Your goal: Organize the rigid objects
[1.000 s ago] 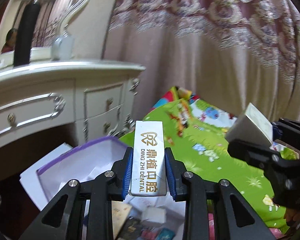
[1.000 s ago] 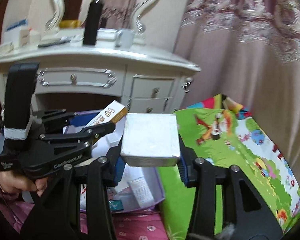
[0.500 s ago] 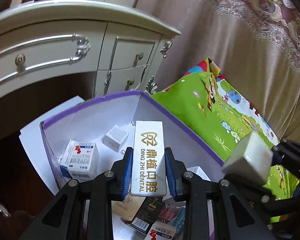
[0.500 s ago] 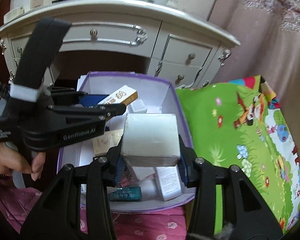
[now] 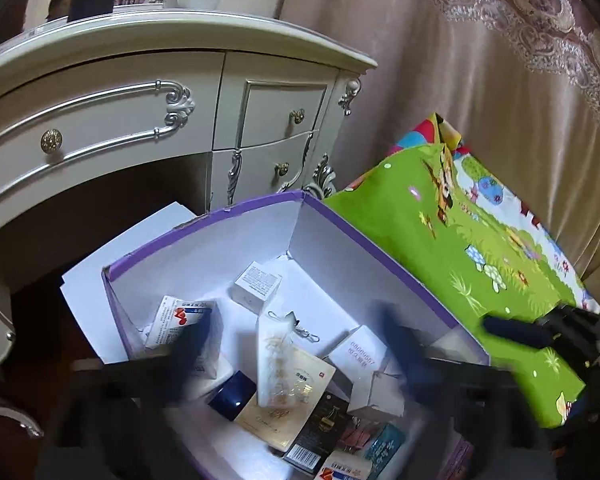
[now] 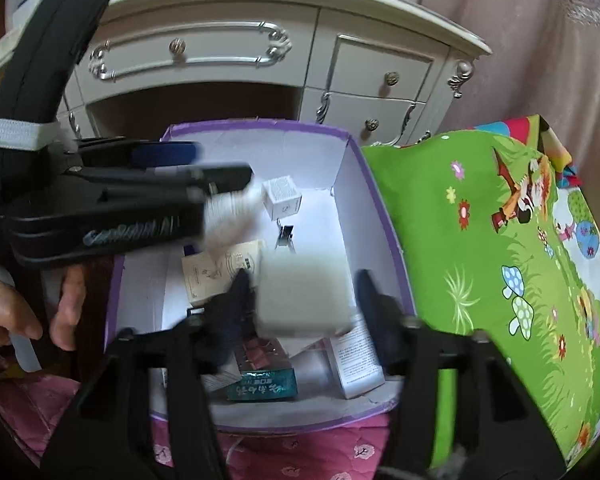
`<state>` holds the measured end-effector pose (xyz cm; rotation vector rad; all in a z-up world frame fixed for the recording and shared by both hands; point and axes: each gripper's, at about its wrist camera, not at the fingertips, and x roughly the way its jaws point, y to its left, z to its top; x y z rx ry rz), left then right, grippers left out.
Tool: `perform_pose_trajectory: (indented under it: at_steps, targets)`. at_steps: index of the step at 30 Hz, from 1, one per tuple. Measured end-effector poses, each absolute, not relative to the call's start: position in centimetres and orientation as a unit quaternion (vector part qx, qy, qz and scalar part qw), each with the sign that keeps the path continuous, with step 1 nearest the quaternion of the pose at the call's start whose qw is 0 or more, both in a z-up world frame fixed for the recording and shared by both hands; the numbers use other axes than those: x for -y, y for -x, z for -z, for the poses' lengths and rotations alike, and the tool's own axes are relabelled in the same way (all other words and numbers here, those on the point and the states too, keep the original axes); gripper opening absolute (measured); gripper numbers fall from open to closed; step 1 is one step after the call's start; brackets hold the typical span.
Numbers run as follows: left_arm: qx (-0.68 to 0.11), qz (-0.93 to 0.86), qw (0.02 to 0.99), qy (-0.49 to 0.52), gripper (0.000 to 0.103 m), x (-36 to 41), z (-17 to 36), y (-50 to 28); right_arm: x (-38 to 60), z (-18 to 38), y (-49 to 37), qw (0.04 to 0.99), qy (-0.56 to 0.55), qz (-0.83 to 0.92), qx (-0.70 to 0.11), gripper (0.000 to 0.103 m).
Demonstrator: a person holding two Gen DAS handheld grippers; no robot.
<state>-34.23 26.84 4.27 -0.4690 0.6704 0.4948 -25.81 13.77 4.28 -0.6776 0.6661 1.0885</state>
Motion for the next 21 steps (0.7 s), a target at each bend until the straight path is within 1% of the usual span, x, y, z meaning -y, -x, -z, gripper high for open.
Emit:
perform_pose_trajectory:
  at_steps: [1,3,6,11,13,17,19,21]
  targets:
    - [-0.324,-0.25,0.886,0.217,0.103,-26.8,-4.6,34.2,-13.5,-4.7,25.8,0.756,0.302,-0.497,-0.302,0.087]
    - [-0.324,-0.265,0.886,0.198,0.103,-26.7,-5.2,34.2,-13.0,-5.4,26.0,0.763,0.299,-0.492,-0.296,0.092]
    - [-0.333,-0.295,0.882,0.156,0.103,-26.0,-6.2,34.0,-12.7,-5.8,26.1,0.765,0.311,-0.481,-0.297,0.094]
    - [-0.303,-0.301,0.899,0.1,0.103,-24.0,-9.0,34.7,-11.8,-6.5,26.0,0.761,0.311,-0.475,-0.313,0.094]
    - [-0.294,-0.284,0.907,0.098,0.103,-23.5,-10.1,35.0,-11.3,-6.9,25.9,0.764,0.304,-0.477,-0.312,0.094]
    - [-0.28,-0.216,0.925,0.141,0.103,-23.9,-10.5,35.7,-10.7,-7.3,25.3,0.77,0.291,-0.472,-0.318,0.094]
    - [-0.302,-0.239,0.912,0.142,0.103,-24.2,-10.0,35.3,-10.4,-7.1,25.0,0.77,0.288,-0.468,-0.325,0.094]
    - [-0.338,-0.271,0.894,0.113,0.103,-24.4,-9.2,34.5,-10.4,-7.0,24.7,0.77,0.288,-0.463,-0.333,0.094]
